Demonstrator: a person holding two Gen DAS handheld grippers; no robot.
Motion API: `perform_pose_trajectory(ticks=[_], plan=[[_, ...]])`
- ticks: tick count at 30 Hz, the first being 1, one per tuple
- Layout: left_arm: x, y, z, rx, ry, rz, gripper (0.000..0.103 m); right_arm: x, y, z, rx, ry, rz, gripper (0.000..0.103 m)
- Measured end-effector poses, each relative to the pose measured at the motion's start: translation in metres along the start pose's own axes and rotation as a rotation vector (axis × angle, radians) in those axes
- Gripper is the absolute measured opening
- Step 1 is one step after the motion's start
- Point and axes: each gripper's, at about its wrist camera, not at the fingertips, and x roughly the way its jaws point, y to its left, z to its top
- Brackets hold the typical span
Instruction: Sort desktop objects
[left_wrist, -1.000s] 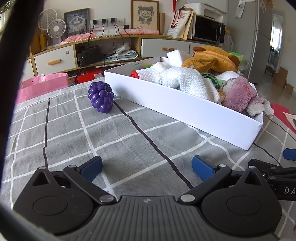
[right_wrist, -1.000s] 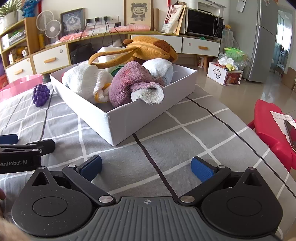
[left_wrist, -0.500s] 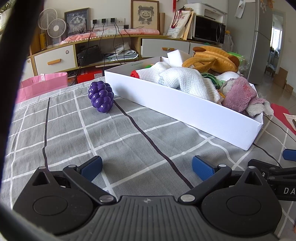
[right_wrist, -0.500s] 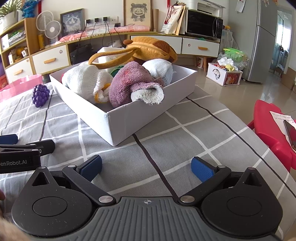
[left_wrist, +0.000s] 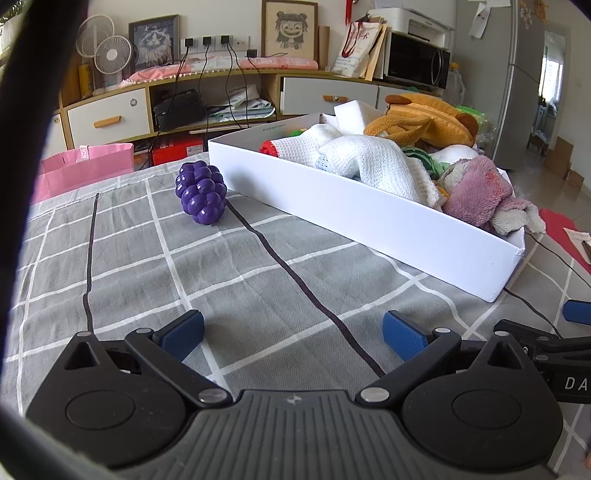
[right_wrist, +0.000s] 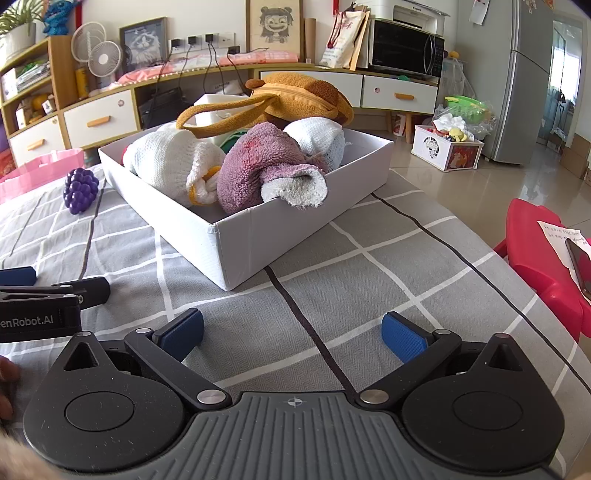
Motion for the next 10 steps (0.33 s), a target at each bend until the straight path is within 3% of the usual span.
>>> perform_pose_trajectory(ticks=[10], plan=[[0.0002,0.0008,0.0005,0.001,0.001,-0.001,0.102,0.0001,0.0002,0.0001,0.000,0.000,0.000,0.103]])
